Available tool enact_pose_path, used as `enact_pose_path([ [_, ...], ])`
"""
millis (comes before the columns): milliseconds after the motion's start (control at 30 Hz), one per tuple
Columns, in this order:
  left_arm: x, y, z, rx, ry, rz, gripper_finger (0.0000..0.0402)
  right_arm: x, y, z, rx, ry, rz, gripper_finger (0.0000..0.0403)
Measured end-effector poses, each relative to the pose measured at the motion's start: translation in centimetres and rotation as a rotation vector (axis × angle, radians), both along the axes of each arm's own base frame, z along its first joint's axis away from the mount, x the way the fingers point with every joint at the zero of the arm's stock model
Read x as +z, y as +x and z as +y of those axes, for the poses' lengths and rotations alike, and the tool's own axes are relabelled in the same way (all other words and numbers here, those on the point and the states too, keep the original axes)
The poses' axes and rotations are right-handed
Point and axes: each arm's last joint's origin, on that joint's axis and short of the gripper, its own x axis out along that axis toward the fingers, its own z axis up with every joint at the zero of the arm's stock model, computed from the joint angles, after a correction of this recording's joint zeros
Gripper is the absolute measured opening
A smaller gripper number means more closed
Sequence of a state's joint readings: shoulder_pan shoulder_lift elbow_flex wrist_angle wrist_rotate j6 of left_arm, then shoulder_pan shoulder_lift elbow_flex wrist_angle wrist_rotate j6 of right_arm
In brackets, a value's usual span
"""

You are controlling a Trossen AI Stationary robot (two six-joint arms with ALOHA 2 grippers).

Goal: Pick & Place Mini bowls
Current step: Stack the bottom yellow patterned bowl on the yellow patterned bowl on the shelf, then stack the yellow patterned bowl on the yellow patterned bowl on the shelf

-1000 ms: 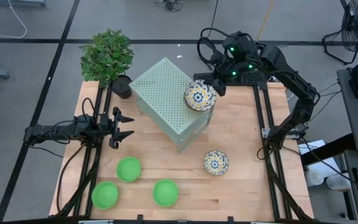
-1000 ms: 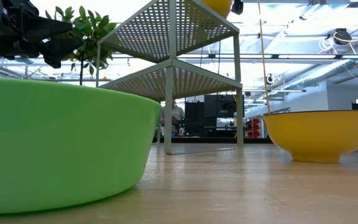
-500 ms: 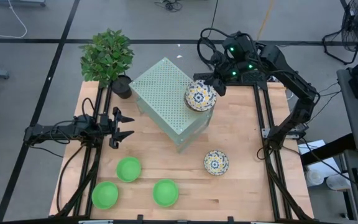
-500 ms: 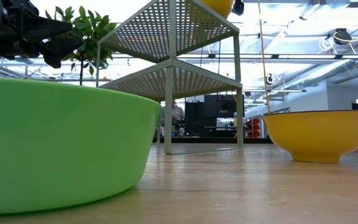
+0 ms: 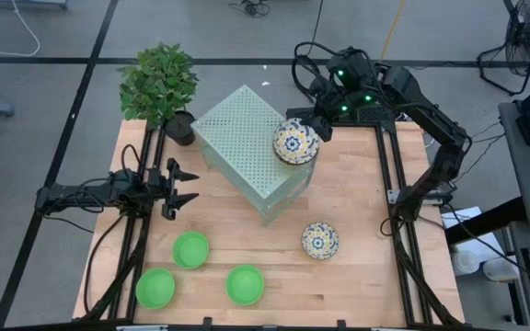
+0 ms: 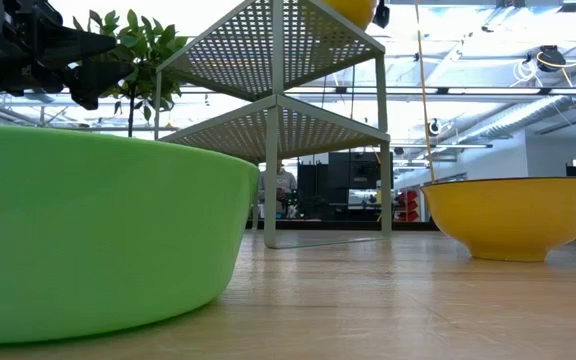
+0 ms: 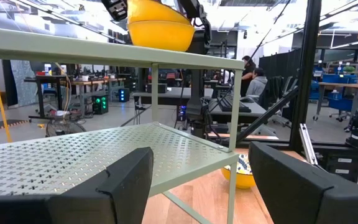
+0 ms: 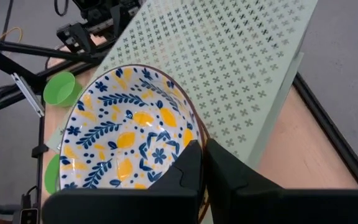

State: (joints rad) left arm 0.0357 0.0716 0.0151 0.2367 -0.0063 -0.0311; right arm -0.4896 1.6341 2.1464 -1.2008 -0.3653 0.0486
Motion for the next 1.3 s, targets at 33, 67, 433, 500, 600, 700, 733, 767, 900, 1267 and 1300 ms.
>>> enact_pose_path([
  [33, 0.0, 0.0, 0.0, 0.000, 0.000, 0.000, 0.0269, -0.1, 0.1, 0.0, 0.001, 0.003, 0.004, 0.0000],
  [67, 0.0, 0.0, 0.0, 0.000, 0.000, 0.000, 0.0269, -0.1, 0.1, 0.0, 0.004, 0.004, 0.003, 0.0000],
  [433, 0.0, 0.0, 0.0, 0.000, 0.000, 0.000, 0.0269, 0.1, 0.2, -0.1, -0.013, 0.005, -0.017, 0.0016],
  [500, 0.0, 0.0, 0.0, 0.000, 0.000, 0.000, 0.0269, 0.1, 0.2, -0.1, -0.015, 0.009, -0.017, 0.0023],
  [600, 0.0, 0.0, 0.0, 0.000, 0.000, 0.000, 0.0269, 0.1, 0.2, -0.1, -0.018, 0.014, -0.018, 0.0032],
  [700, 0.0, 0.0, 0.0, 0.000, 0.000, 0.000, 0.0269, 0.1, 0.2, -0.1, -0.018, 0.013, -0.018, 0.0041],
  [733, 0.0, 0.0, 0.0, 0.000, 0.000, 0.000, 0.0269, 0.1, 0.2, -0.1, -0.018, 0.013, -0.018, 0.0045],
  [767, 0.0, 0.0, 0.0, 0.000, 0.000, 0.000, 0.0269, 0.1, 0.2, -0.1, -0.017, 0.013, -0.018, 0.0049],
  [900, 0.0, 0.0, 0.0, 0.000, 0.000, 0.000, 0.0269, 0.1, 0.3, -0.1, -0.017, 0.008, -0.024, 0.0065],
  [1267, 0.0, 0.0, 0.0, 0.000, 0.000, 0.000, 0.0269, 1.0, 0.9, -0.4, -0.007, -0.054, -0.130, 0.0082],
  [1300, 0.0, 0.0, 0.0, 0.000, 0.000, 0.000, 0.0269, 1.1, 1.0, -0.4, -0.004, -0.059, -0.138, 0.0082],
])
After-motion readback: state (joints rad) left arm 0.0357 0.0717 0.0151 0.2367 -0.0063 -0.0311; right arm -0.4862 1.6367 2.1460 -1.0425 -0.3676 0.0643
